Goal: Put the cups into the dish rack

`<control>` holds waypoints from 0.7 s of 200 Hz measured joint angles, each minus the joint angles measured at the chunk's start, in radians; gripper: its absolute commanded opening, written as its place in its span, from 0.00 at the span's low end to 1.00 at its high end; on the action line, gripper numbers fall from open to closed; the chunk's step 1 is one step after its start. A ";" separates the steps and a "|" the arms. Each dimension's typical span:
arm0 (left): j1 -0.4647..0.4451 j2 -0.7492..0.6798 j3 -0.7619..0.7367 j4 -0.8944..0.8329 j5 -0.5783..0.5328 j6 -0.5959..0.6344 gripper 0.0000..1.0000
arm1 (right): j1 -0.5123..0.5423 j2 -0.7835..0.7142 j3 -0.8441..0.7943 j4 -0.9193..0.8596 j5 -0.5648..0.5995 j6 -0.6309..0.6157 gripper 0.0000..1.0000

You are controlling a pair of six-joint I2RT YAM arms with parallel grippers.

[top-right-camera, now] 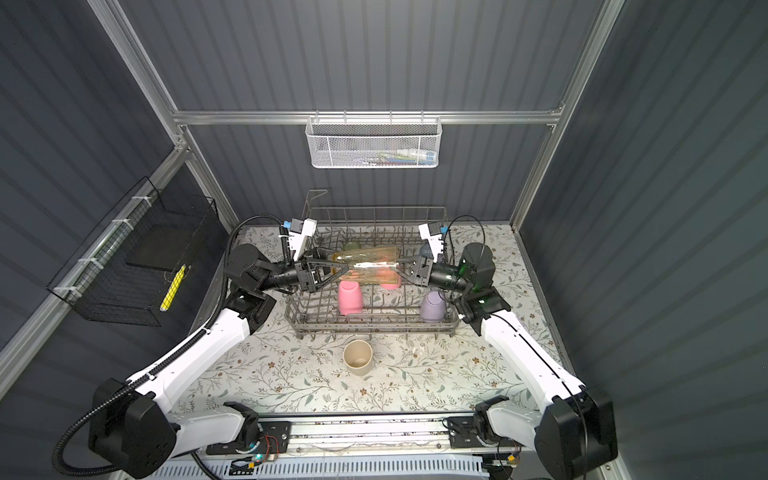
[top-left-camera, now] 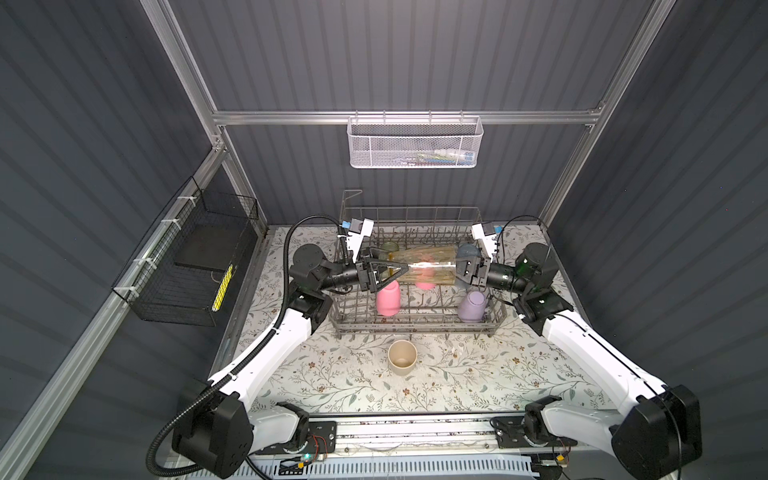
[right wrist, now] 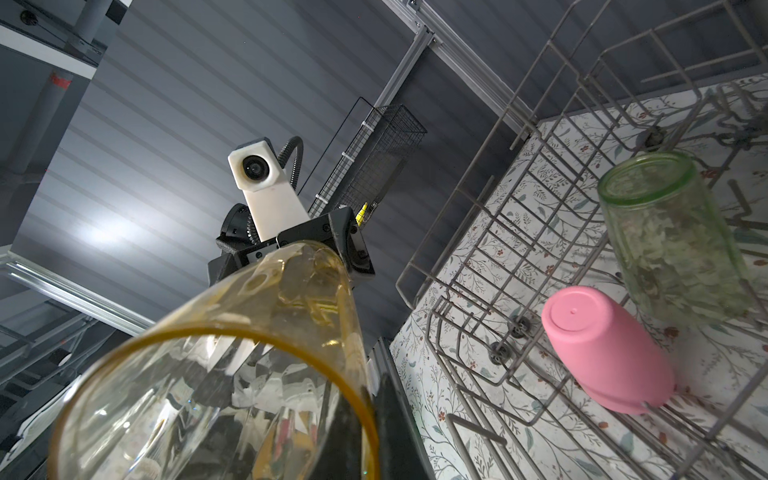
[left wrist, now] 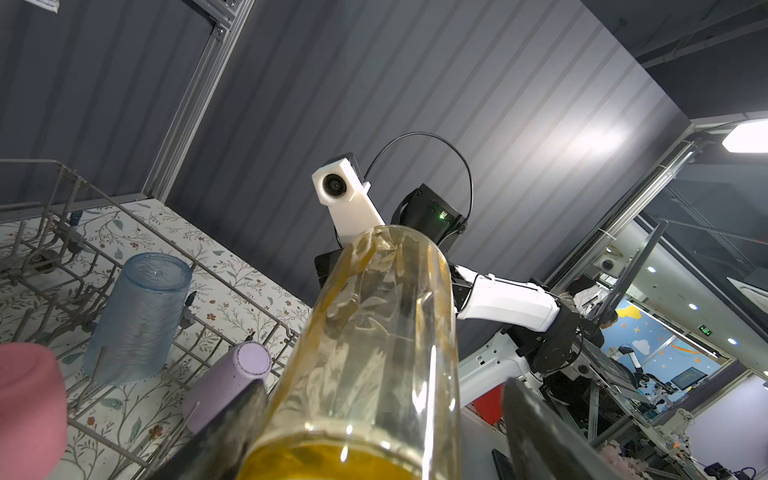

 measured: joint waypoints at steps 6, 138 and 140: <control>-0.001 0.001 0.000 -0.005 0.000 0.003 0.85 | 0.000 0.003 0.000 0.003 -0.002 0.005 0.00; -0.014 0.026 0.000 -0.028 0.011 0.029 0.72 | 0.000 0.045 0.000 0.080 -0.027 0.060 0.00; -0.014 0.026 0.000 -0.028 0.011 0.030 0.72 | 0.000 0.045 0.000 0.080 -0.027 0.060 0.00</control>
